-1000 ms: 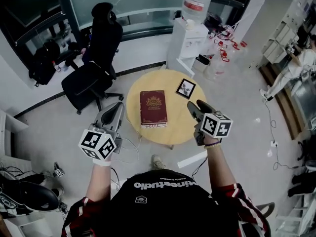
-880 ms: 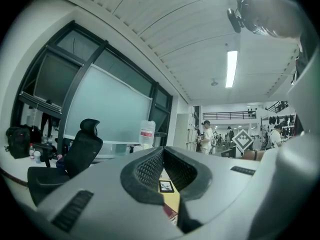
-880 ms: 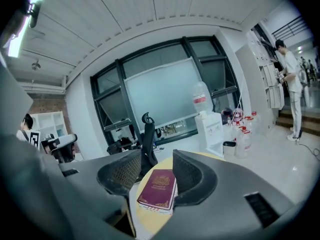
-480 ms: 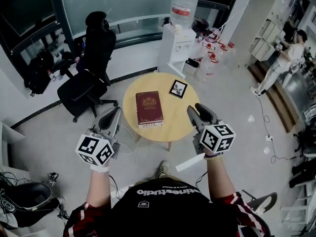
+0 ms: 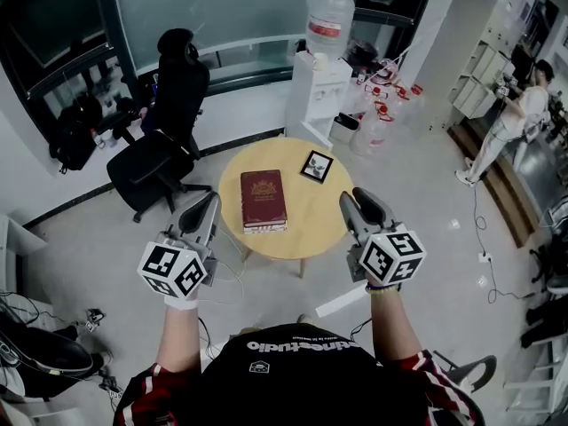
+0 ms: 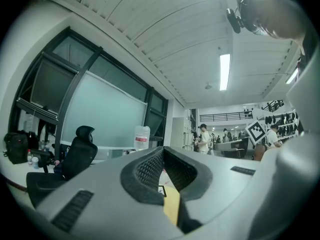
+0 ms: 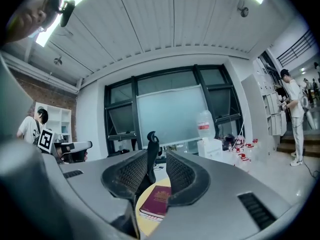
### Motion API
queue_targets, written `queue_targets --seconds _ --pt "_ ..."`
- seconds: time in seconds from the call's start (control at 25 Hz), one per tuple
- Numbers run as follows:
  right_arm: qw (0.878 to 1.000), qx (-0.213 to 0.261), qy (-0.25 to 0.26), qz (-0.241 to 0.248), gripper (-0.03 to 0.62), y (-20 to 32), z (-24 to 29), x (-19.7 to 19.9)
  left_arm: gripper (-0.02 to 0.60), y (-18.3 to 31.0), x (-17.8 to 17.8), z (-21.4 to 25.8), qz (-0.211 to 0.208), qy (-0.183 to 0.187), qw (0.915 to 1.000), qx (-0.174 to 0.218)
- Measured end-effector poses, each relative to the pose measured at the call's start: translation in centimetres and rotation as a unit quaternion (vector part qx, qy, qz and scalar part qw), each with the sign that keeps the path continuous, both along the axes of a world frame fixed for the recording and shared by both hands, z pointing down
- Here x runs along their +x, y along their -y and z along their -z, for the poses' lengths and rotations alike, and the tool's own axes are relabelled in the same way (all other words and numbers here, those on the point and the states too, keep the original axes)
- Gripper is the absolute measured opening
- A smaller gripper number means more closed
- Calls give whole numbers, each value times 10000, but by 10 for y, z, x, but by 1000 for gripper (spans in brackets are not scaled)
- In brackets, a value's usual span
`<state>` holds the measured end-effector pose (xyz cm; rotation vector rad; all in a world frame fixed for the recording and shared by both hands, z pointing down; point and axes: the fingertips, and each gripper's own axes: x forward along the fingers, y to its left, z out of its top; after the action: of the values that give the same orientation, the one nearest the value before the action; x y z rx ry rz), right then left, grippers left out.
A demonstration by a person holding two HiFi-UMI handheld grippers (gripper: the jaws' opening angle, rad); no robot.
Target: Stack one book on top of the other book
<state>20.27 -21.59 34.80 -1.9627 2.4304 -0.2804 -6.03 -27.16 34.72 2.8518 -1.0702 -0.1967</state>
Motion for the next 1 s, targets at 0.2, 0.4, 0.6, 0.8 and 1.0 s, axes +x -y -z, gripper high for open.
queue_targets --seconds 0.2,0.4,0.6,0.8,1.0 --pt "9999 109 -67 62 119 -8 7 18 17 -10 23 3 60 -12 10000 7" --pt "9996 268 -3 52 93 -14 17 38 17 -14 41 10 145 -6 9999 40" --pt "9994 342 21 90 76 -19 18 48 17 -20 58 13 123 23 9999 99" --pt "9990 440 -37 70 52 -23 23 57 17 -22 71 16 123 47 9998 129" --pt "9987 503 -99 27 38 -26 26 63 17 -24 78 19 126 38 9998 158"
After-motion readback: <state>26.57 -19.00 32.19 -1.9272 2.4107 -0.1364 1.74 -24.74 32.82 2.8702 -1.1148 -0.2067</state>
